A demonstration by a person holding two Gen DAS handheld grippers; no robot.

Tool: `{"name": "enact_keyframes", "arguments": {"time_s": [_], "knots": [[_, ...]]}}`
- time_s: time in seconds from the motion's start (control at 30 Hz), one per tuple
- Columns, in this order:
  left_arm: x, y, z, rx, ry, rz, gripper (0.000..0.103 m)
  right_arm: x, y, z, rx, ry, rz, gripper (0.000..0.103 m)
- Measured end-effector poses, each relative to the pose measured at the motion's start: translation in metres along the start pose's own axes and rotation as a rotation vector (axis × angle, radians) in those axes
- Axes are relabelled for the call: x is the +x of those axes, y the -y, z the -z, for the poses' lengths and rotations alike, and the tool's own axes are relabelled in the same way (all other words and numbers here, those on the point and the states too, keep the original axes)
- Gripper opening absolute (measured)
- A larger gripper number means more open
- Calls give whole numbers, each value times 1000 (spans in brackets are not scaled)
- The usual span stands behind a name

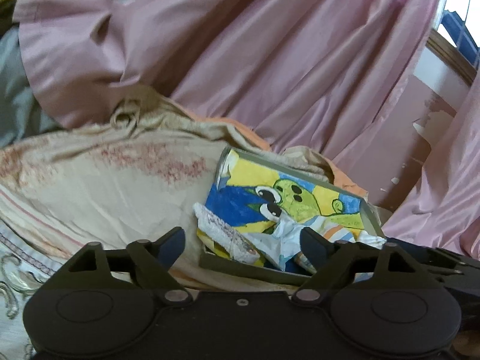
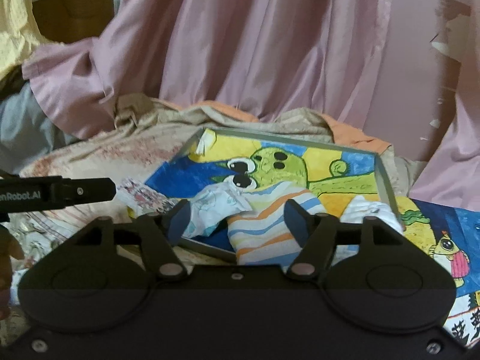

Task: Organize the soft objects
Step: 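Withdraw both grippers from the tray back toward the pile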

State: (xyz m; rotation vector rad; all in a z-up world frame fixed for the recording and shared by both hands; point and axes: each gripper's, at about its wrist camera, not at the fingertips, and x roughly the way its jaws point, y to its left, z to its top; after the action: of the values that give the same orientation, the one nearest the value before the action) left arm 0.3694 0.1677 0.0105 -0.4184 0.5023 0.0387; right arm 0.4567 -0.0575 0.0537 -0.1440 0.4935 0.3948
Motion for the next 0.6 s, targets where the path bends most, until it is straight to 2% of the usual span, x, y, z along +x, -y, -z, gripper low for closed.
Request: {"name": "enact_keyframes", "arguments": {"time_s": [0.03,0.1,0.23,0.6], "knots": [[-6,2,1,3,14,-4,94,-9,2,1,6,18,8,83],[-15,6,3,14,44,-5,97,-26,5,4,12,61,23,94],[-30,16,8,51,66,0,98,-59,11,12,9,128,36,102],[-75,35,21,97,166,-1,102,-144,29,34,81,292,65,103]]}}
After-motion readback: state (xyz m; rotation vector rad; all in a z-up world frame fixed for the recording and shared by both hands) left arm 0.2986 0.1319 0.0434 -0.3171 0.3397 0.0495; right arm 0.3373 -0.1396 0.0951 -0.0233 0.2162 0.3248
